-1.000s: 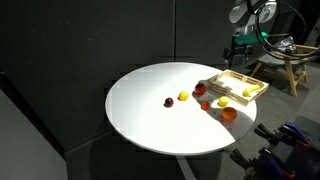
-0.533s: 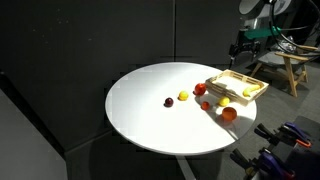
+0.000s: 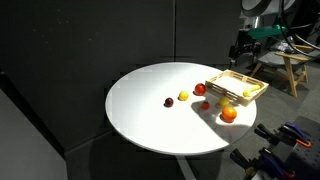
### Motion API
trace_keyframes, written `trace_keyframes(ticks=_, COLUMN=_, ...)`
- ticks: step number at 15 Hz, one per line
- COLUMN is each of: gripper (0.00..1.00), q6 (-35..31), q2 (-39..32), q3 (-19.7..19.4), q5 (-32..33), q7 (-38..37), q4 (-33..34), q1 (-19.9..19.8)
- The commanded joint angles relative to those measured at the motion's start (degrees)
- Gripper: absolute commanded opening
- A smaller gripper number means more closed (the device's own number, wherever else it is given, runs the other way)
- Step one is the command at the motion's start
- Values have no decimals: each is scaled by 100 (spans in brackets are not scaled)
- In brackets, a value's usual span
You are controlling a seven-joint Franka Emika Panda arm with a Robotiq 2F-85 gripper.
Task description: Place the toy banana on the tray
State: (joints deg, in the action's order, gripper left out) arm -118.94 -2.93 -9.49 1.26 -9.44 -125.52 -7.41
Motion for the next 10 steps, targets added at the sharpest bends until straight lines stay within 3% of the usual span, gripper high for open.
trace_keyframes(ticks=1, gripper=100, q6=-79, q2=318, q3=163, q5=141, q7=104, q4=-318, q1=91)
trace_keyframes(ticks=10, gripper=100, q6=-451, q2=734, q3=479, q5=-27, q7=491, q4=-615, q1=301)
